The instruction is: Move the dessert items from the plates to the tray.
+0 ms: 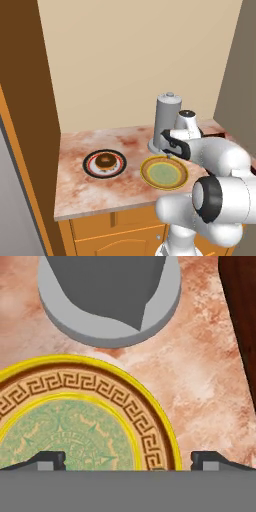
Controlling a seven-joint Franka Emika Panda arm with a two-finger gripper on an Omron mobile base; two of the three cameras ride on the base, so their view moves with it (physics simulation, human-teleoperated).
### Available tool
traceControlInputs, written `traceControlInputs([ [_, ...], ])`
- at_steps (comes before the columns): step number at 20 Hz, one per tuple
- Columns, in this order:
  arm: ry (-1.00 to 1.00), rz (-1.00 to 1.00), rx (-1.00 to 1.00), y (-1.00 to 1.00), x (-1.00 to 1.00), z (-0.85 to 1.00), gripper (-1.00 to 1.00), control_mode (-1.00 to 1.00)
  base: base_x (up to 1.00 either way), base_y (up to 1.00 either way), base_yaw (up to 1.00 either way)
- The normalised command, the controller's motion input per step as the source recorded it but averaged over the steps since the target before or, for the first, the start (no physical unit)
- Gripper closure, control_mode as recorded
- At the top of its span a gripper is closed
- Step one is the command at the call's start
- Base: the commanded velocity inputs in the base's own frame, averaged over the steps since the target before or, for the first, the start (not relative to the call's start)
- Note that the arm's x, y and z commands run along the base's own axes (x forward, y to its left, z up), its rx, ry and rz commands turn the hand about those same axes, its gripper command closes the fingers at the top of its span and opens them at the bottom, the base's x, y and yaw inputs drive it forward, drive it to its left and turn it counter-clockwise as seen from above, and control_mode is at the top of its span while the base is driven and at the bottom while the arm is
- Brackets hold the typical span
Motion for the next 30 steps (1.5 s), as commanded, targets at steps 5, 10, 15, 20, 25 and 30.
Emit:
traceControlInputs([
  [5,-0.05,-0.17,0.00,1.00,0.02,0.10,-1.00,-1.00,0.00,0.00,0.00],
  [10,0.00,-0.06,0.03,0.68,0.05,0.00,-1.00,-1.00,0.00,0.00,0.00],
  [15,0.06,0.00,0.01,0.19,0.25,0.00,-1.00,-1.00,0.00,0.00,0.00],
  [20,0.03,0.05,0.02,0.25,0.34,0.00,-1.00,-1.00,0.00,0.00,0.00],
  [25,0.00,0.13,0.08,0.21,0.09,0.00,-1.00,-1.00,0.00,0.00,0.00],
  [30,0.00,0.13,0.07,0.19,0.02,0.00,-1.00,-1.00,0.00,0.00,0.00],
])
